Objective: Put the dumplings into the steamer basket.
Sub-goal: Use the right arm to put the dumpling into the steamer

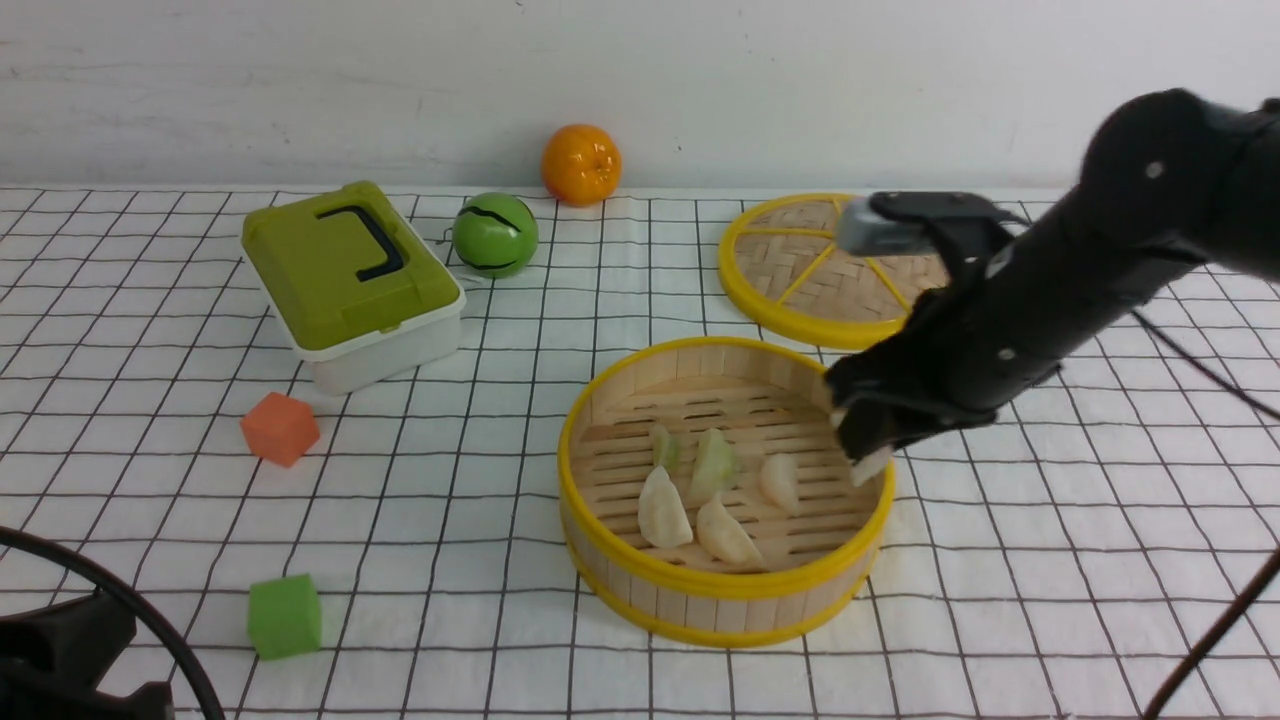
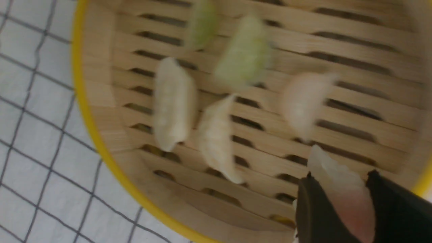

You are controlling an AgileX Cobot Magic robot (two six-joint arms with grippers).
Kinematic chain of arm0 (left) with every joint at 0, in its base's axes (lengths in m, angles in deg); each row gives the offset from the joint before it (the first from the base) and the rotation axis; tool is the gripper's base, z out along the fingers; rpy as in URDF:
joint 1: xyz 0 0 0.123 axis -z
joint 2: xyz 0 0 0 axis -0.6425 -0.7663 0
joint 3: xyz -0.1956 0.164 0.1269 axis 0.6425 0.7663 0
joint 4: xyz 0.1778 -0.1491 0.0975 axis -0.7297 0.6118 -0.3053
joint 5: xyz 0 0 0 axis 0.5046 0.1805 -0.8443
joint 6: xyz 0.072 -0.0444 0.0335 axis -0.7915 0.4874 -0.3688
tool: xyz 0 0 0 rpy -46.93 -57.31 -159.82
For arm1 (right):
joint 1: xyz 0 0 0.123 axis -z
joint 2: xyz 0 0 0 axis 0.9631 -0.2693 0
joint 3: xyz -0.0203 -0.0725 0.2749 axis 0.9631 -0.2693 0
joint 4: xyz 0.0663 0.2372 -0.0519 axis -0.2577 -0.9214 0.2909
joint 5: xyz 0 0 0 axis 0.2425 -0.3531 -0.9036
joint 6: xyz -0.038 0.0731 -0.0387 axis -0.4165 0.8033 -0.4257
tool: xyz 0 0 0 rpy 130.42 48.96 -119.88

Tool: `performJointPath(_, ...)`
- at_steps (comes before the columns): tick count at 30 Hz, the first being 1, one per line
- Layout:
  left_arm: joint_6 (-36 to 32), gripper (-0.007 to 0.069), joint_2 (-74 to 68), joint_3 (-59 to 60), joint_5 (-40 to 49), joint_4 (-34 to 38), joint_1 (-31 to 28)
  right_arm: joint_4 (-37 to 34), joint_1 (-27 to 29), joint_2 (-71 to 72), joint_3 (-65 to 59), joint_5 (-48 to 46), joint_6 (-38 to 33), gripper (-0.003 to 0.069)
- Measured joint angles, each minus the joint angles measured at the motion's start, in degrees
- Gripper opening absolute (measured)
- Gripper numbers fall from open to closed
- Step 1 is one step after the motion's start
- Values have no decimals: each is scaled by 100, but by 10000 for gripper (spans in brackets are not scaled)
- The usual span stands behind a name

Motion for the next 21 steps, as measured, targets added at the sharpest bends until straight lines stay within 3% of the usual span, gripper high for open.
performJointPath(6,0,-9,0,0,-6,0,0,114,-508,-446,0,441,-95,184)
performJointPath(14,0,-3,0,0,-6,0,0,678,-509,-721,0,409,-89,184)
performJointPath(21,0,1,0,0,-6,-5,0,705,-509,-721,0,409,-77,184)
